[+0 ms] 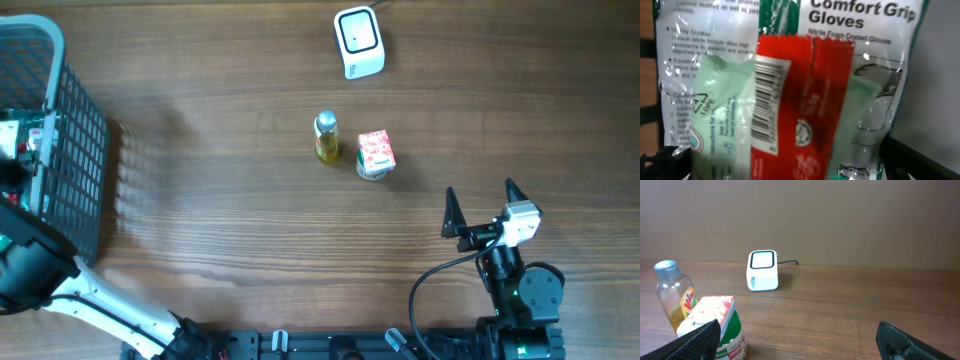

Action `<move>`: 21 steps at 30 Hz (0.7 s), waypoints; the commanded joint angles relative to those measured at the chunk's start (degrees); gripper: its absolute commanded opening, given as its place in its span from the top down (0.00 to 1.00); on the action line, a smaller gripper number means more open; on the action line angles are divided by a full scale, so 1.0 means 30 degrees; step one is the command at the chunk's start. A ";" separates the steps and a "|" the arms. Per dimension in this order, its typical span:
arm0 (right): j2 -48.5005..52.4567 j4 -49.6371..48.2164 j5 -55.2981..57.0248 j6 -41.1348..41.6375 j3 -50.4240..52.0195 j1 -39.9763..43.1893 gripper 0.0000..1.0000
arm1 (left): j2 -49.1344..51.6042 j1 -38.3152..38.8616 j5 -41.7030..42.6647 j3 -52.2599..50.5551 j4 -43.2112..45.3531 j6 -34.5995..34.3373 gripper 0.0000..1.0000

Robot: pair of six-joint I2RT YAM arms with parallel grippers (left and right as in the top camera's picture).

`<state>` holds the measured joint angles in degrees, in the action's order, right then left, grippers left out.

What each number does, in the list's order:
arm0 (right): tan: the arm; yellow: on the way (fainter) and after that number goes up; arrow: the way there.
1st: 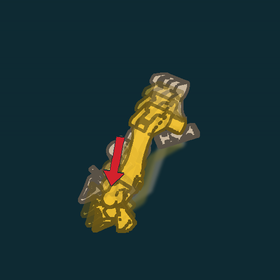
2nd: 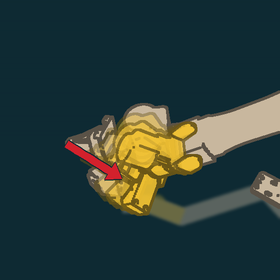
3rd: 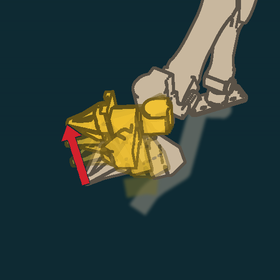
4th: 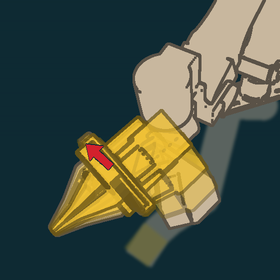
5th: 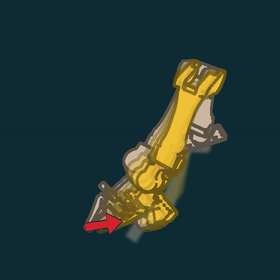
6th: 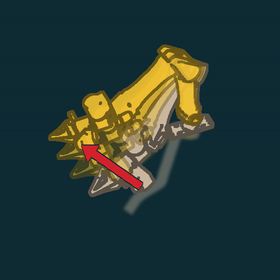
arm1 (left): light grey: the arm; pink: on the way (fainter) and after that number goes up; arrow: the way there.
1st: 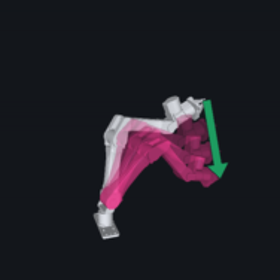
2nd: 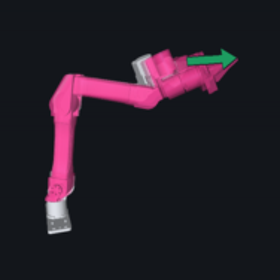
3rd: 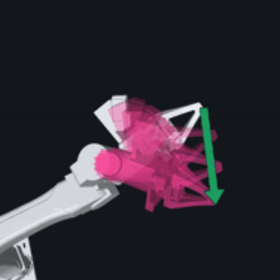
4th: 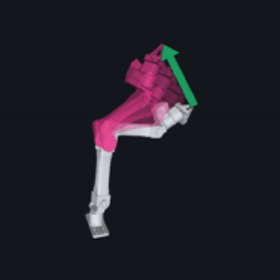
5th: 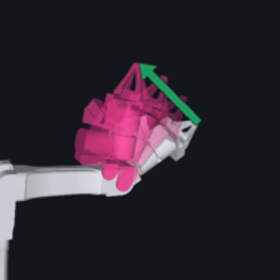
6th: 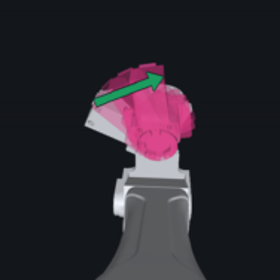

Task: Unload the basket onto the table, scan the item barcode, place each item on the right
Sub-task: 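Reach the left gripper into the basket and grasp the glove pack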

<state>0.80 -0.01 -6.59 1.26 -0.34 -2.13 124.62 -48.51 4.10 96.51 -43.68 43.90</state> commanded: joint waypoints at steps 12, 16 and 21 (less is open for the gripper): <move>0.0000 -0.0117 0.0029 0.0124 0.0015 0.0022 0.00 | 0.1734 -0.0794 0.1421 -0.0080 -0.0248 0.0219 0.00; 0.0000 -0.0117 0.0029 0.0109 0.0015 0.0022 0.00 | 0.1443 -0.0357 0.1472 -0.0058 -0.0444 0.0226 0.00; 0.0000 -0.0117 0.0029 0.0124 0.0015 0.0022 0.00 | 0.1413 0.0444 -0.0138 -0.0058 -0.0583 0.0226 0.05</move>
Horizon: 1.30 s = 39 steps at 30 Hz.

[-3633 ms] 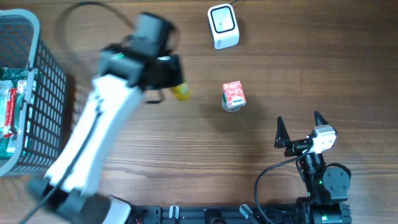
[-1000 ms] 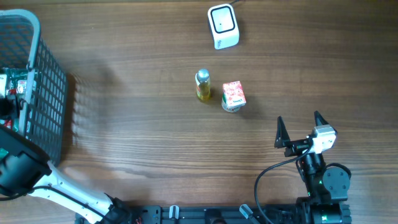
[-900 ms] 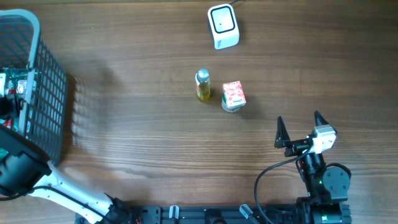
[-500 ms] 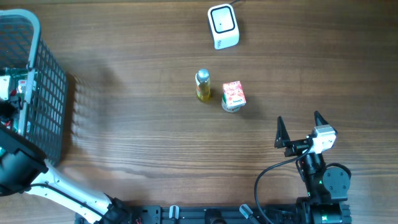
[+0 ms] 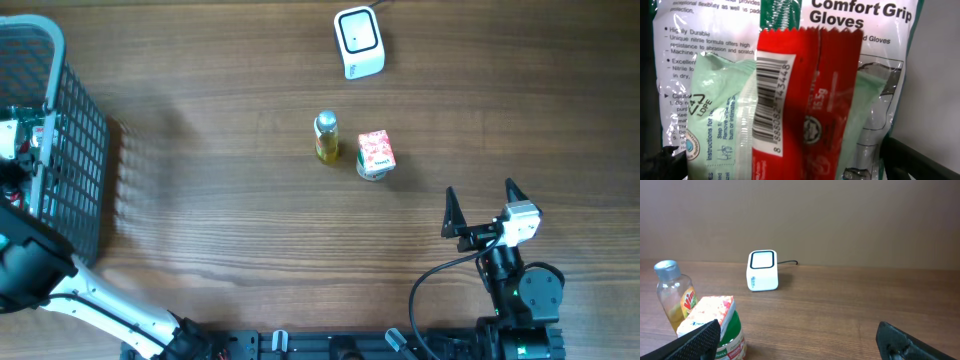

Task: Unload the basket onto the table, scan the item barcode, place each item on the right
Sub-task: 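Reach the left gripper into the basket and grasp the glove pack, then lay the green glove pack with red bar on the table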

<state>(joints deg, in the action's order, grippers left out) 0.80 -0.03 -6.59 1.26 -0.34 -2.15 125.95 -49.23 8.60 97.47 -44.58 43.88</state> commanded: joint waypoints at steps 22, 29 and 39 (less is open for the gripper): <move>0.0000 -0.0109 0.0029 0.0117 0.0015 0.0029 0.00 | -0.3067 0.1027 0.0342 0.0204 0.1967 -0.9493 0.96; 0.0000 -0.0109 0.0029 0.0117 0.0015 0.0029 0.00 | -1.2298 0.1348 0.0335 0.0918 0.5005 -1.1744 0.96; 0.0000 -0.0109 0.0022 0.0117 0.0015 0.0029 0.00 | -1.7828 1.2247 -0.0080 0.0838 -0.3570 -1.7558 0.96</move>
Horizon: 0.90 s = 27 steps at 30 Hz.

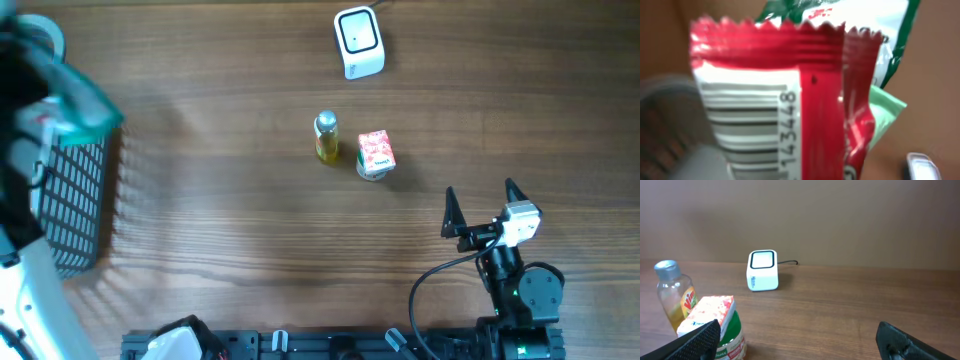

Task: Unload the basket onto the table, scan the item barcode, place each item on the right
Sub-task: 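Lay the green glove pack with red bar on the table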

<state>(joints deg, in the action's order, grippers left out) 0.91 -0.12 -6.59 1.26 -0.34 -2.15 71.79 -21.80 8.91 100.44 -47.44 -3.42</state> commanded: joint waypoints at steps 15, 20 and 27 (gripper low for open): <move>-0.0036 -0.0080 0.0029 0.0117 0.0015 0.0029 0.00 | 0.9726 1.3165 -0.4765 -1.0193 0.2776 -0.3446 0.91; -0.0036 -0.0080 0.0029 0.0117 0.0015 0.0029 0.00 | 0.9763 1.3828 -0.5340 -1.1023 0.3446 -0.3446 0.72; -0.0036 -0.0080 0.0022 0.0124 0.0015 0.0029 0.00 | 0.9763 1.3857 -0.5763 -1.1023 0.3082 -0.3446 0.40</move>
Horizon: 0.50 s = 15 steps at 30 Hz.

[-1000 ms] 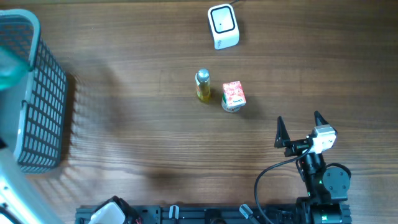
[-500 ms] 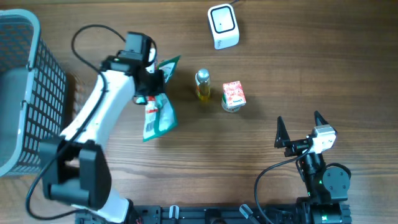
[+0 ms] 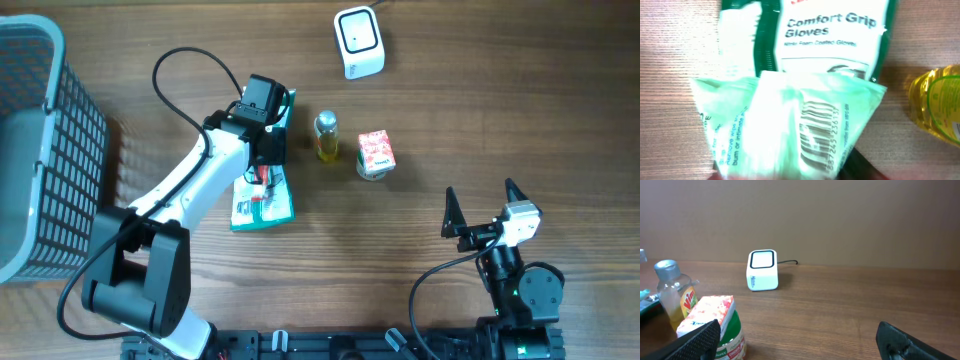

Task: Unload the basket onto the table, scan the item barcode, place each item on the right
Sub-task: 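Lay the green glove pack with red bar on the table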

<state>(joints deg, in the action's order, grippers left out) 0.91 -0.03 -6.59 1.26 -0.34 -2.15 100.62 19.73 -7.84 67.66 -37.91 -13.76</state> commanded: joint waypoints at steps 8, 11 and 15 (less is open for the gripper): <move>-0.0036 -0.0109 0.0029 0.0117 0.0015 0.0029 0.00 | 0.0153 0.0007 -0.0197 -0.0095 -0.0517 0.0000 0.00; -0.0036 -0.0109 0.0022 0.0117 0.0015 0.0029 0.00 | 0.0146 0.0007 -0.0226 -0.0095 -0.0634 0.0007 0.00; -0.0036 -0.0109 0.0029 0.0117 0.0015 0.0029 0.00 | -0.1027 -0.0969 -0.1122 0.0692 0.0007 -0.0138 0.00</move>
<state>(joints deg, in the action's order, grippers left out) 0.91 -0.03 -6.59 1.26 -0.34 -2.15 100.62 19.46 -9.63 67.66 -38.96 -14.06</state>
